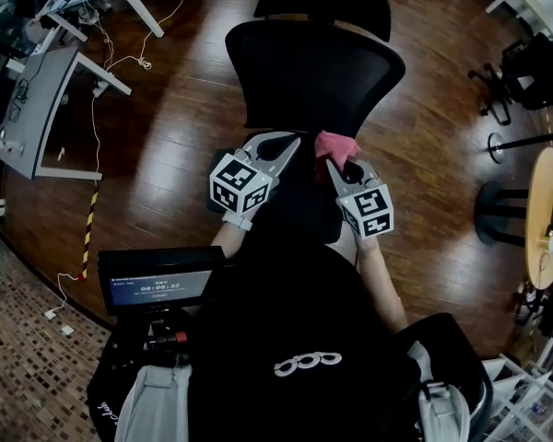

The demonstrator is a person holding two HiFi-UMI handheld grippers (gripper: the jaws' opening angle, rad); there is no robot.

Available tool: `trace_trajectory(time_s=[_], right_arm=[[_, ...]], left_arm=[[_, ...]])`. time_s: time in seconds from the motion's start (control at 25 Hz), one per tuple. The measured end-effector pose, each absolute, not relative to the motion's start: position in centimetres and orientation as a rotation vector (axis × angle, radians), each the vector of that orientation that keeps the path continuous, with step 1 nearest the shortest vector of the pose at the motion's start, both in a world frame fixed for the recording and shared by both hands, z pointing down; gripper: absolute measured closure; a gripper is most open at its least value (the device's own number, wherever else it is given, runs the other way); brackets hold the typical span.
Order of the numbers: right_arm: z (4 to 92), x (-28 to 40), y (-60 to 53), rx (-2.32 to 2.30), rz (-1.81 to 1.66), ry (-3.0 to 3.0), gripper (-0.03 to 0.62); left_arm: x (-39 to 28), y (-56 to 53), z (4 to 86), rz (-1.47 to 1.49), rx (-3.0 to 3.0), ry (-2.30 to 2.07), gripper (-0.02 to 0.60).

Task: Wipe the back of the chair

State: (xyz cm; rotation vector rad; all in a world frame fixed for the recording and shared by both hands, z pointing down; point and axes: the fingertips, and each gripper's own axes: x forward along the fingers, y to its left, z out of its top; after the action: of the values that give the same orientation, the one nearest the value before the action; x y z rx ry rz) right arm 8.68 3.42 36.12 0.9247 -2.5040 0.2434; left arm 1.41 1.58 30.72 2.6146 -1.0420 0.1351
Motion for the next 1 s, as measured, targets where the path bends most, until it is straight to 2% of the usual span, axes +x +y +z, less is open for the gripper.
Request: trace_trajectory(time_s=[1.0], right_arm=[[37.2, 10.0, 2.8, 0.986, 0.29, -2.48, 0.554]], left_arm=[[1.3, 1.6, 31.4, 0.158, 2.59, -1.05, 0.591]])
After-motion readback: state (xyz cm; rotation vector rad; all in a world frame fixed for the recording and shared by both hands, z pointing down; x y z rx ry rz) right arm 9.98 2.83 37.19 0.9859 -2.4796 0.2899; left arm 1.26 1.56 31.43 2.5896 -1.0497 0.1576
